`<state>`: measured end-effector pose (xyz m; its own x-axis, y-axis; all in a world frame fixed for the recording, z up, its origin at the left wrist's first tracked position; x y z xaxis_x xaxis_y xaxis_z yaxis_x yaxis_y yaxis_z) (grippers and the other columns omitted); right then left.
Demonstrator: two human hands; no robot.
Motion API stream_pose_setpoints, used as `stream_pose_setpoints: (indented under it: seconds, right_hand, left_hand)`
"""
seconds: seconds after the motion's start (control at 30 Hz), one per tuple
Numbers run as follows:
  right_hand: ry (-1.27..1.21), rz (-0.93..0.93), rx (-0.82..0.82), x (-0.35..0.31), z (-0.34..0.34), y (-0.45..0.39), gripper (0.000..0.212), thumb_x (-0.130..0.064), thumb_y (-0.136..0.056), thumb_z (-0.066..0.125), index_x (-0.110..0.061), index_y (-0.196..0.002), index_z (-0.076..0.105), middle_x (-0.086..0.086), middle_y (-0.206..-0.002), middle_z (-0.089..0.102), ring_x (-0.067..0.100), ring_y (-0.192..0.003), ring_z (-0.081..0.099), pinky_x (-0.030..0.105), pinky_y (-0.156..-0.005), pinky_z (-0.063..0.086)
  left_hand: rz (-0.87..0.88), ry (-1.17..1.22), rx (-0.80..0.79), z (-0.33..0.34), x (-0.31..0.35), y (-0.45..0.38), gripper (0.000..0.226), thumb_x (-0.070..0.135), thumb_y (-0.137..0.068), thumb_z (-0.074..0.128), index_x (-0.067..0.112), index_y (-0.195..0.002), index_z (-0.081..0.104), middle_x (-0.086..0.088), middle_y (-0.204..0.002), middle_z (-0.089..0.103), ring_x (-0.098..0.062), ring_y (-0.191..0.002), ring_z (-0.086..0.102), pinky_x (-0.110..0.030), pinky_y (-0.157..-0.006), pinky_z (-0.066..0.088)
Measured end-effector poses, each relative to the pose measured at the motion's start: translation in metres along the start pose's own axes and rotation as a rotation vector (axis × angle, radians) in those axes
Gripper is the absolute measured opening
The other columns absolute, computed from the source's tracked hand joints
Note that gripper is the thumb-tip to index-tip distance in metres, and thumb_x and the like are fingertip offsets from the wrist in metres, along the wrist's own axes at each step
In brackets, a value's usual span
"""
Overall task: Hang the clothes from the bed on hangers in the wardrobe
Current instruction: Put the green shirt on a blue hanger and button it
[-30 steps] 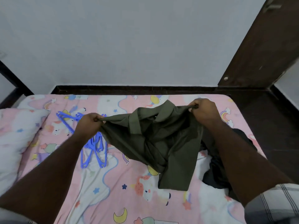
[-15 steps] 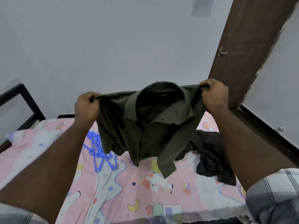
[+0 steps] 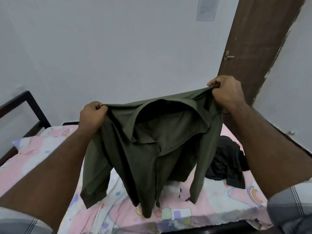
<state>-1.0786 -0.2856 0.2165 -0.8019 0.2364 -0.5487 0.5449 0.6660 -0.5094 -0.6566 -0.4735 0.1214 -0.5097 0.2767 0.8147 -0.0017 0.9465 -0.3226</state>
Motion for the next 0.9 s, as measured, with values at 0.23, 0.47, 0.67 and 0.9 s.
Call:
stream_pose_setpoints:
  seconds: [0.23, 0.47, 0.67, 0.9]
  right_hand:
    - [0.091, 0.059, -0.200, 0.053, 0.108, -0.023, 0.043, 0.004, -0.078, 0.048, -0.015, -0.107, 0.074, 0.007, -0.109, 0.073, 0.026, -0.104, 0.065, 0.026, -0.087, 0.048]
    - [0.216, 0.150, -0.296, 0.139, 0.263, -0.082, 0.041, -0.007, -0.076, 0.049, -0.027, -0.104, 0.072, 0.009, -0.109, 0.070, 0.034, -0.106, 0.061, 0.039, -0.088, 0.053]
    - [0.258, 0.275, -0.400, 0.217, 0.405, -0.137, 0.042, -0.003, -0.082, 0.047, -0.024, -0.111, 0.070, 0.010, -0.119, 0.066, 0.037, -0.110, 0.060, 0.037, -0.091, 0.047]
    - [0.095, 0.250, -0.608, 0.262, 0.543, -0.135, 0.052, -0.006, -0.092, 0.051, -0.013, -0.143, 0.051, 0.010, -0.142, 0.057, 0.031, -0.131, 0.052, 0.033, -0.110, 0.036]
  left_hand:
    - [-0.099, -0.185, -0.093, 0.075, -0.065, -0.023, 0.020, 0.016, -0.091, 0.053, 0.012, -0.097, 0.072, -0.006, -0.091, 0.067, -0.024, -0.088, 0.056, -0.028, -0.077, 0.037]
    - [-0.193, -0.306, -0.178, 0.195, -0.138, -0.100, 0.025, 0.014, -0.090, 0.055, 0.012, -0.106, 0.073, -0.009, -0.112, 0.072, -0.032, -0.108, 0.061, -0.029, -0.082, 0.039]
    - [-0.265, -0.386, -0.236, 0.307, -0.204, -0.180, 0.023, 0.015, -0.089, 0.055, 0.013, -0.101, 0.074, -0.011, -0.108, 0.072, -0.035, -0.106, 0.063, -0.032, -0.082, 0.043]
    - [-0.347, -0.418, -0.356, 0.405, -0.284, -0.210, 0.057, 0.025, -0.085, 0.072, 0.007, -0.136, 0.054, -0.018, -0.131, 0.060, -0.035, -0.124, 0.054, -0.039, -0.102, 0.041]
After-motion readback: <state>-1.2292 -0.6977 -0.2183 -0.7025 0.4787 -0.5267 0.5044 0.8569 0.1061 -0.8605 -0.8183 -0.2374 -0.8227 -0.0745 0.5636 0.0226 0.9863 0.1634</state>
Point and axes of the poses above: each hand's wrist, its own y-axis away from the middle knuckle, its own z-axis out of the palm, x = y × z, the point moved 7 cm from there along -y, towards the middle knuckle
